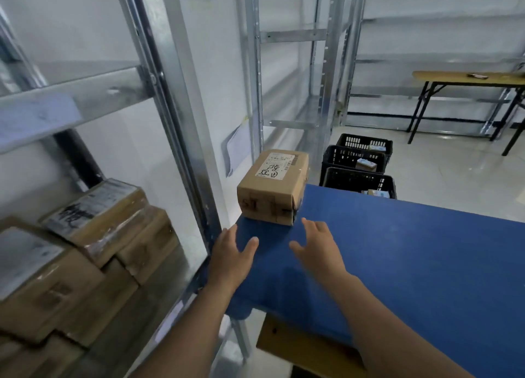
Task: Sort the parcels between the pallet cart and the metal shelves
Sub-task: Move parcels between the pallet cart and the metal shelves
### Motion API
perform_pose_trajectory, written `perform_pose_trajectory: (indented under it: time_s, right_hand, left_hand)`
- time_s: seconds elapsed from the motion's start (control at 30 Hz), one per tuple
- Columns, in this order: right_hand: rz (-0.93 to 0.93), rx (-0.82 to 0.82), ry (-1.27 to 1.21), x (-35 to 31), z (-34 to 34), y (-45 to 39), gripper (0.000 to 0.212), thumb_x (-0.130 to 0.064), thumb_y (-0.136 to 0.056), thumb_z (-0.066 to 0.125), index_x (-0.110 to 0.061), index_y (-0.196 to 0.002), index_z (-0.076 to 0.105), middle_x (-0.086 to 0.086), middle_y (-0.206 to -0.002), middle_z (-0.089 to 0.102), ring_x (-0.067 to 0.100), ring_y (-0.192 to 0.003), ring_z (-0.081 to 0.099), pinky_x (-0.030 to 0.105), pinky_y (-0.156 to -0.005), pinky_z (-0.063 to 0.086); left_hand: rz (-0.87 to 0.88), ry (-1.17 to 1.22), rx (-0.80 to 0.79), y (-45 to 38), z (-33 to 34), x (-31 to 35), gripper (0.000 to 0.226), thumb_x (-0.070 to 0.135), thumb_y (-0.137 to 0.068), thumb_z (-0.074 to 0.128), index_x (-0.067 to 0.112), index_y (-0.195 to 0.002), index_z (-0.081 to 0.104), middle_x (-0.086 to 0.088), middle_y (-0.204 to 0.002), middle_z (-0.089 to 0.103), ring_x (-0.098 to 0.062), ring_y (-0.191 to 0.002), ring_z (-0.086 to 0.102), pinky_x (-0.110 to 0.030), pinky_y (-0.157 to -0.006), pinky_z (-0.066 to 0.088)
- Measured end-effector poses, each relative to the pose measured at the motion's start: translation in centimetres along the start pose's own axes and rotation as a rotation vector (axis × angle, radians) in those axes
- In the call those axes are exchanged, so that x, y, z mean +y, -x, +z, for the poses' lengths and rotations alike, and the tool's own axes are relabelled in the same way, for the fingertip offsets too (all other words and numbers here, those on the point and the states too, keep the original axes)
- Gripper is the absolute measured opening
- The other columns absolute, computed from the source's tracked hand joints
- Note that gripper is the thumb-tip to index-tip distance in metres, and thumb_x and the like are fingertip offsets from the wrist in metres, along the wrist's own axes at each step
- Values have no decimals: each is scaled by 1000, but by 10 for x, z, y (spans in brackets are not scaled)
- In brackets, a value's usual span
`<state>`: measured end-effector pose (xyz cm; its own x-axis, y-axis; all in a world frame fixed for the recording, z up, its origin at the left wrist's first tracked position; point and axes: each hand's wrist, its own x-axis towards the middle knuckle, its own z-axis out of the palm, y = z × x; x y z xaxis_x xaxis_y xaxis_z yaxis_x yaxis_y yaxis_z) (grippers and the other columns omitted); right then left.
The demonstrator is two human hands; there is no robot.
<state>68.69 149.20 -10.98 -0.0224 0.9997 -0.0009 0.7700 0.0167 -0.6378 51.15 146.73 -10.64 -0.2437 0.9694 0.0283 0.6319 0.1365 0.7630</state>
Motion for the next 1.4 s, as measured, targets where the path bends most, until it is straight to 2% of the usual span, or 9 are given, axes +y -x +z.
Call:
perform_pose_trajectory:
  time_s: [0.07, 0.2, 0.4, 0.73, 0.9, 1.07, 1.17, 1.33, 1.4]
  right_hand:
    - [-78, -1, 55, -1, -3, 22, 55, -32, -94, 52, -15, -143, 34, 4, -140, 35, 21, -127, 37, 30, -93, 40]
    - [-227, 1, 162, -6, -2, 62, 52, -30, -97, 49, -16, -145, 34, 3, -146, 32, 21, -135, 28, 34, -99, 40]
    - [-436, 17, 194, -36, 7, 116, 47, -32, -97, 48, -21, -141, 40, 2, -148, 33, 19, -134, 32, 31, -96, 41]
    - [-785, -68, 131, -113, 44, 198, 41, -39, -95, 48, -22, -133, 47, -1, -142, 42, 18, -126, 42, 31, -96, 42]
    - [-922, -80, 72, -153, 68, 249, 31, -33, -93, 54, -21, -123, 52, 0, -122, 55, 15, -108, 52, 26, -87, 44]
    - [-1047, -136, 122, -197, 94, 322, 39, -28, -90, 56, -13, -126, 56, 10, -130, 53, 27, -118, 51, 38, -92, 45]
    - [-1127, -151, 96, -224, 108, 376, 41, -23, -83, 66, -7, -120, 61, 15, -123, 59, 33, -111, 57, 42, -85, 50]
    - [-1229, -189, 74, -265, 129, 467, 40, -28, -84, 64, -12, -120, 60, 12, -121, 57, 29, -112, 55, 41, -84, 49]
    - [-1266, -213, 84, -276, 136, 503, 42, -33, -88, 57, -17, -127, 55, 6, -127, 53, 23, -117, 51, 37, -88, 46]
  left_hand:
    - [-22, -91, 14, 25, -4, -2, 61, 43, -93, 48, 19, -145, 29, -6, -151, 29, -25, -137, 30, -40, -108, 31]
    - [-24, -180, 79, 75, -17, -9, 57, 42, -92, 48, 18, -142, 33, -9, -146, 36, -28, -132, 36, -47, -105, 36]
    - [-106, -274, 202, 147, -45, -28, 67, 49, -92, 46, 24, -148, 19, -1, -157, 16, -20, -143, 18, -40, -112, 29]
    - [-233, -315, 473, 245, -112, -72, 66, 48, -91, 47, 19, -146, 27, -5, -155, 22, -23, -141, 22, -39, -112, 25]
    - [-321, -328, 595, 299, -149, -97, 66, 48, -91, 48, 20, -147, 26, -4, -156, 19, -21, -142, 19, -36, -114, 22]
    - [-357, -359, 707, 375, -197, -123, 64, 40, -89, 56, 16, -144, 33, -11, -150, 32, -27, -137, 28, -35, -111, 24]
    - [-414, -366, 779, 427, -228, -140, 63, 37, -88, 59, 12, -142, 37, -16, -148, 34, -29, -137, 30, -36, -112, 25]
    - [-469, -392, 869, 513, -270, -170, 64, 38, -88, 57, 14, -143, 35, -11, -150, 32, -25, -137, 27, -33, -111, 21]
    - [-494, -420, 907, 549, -284, -179, 63, 42, -89, 55, 16, -142, 36, -8, -150, 32, -24, -138, 26, -33, -111, 20]
